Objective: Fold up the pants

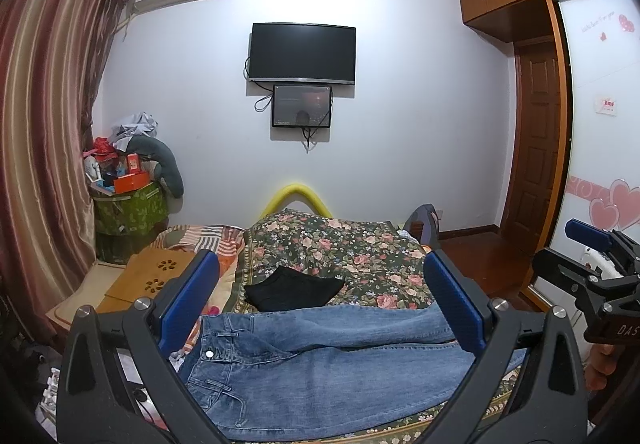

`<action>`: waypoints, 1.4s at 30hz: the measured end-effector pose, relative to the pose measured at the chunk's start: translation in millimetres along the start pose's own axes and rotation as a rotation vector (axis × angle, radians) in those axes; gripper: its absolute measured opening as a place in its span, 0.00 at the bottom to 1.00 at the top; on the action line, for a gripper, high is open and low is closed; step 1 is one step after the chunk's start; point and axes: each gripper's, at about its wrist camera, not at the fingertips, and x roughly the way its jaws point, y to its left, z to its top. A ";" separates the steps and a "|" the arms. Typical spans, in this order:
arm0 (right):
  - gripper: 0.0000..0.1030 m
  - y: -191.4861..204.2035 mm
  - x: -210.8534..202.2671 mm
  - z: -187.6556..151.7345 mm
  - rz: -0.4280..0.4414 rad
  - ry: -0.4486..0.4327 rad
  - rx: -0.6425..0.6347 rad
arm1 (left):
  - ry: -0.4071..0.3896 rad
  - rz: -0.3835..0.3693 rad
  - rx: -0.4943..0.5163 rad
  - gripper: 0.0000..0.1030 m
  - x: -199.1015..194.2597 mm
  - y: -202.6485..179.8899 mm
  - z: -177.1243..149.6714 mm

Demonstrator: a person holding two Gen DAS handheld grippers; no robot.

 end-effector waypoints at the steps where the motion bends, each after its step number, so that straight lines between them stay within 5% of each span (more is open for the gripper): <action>1: 1.00 -0.2 0.0 0.1 0.001 0.000 0.001 | 0.002 -0.001 0.002 1.00 0.7 -1.6 0.5; 42: 1.00 -2.7 -1.7 5.6 0.000 -0.005 0.008 | 0.013 -0.008 0.005 1.00 14.1 1.2 0.0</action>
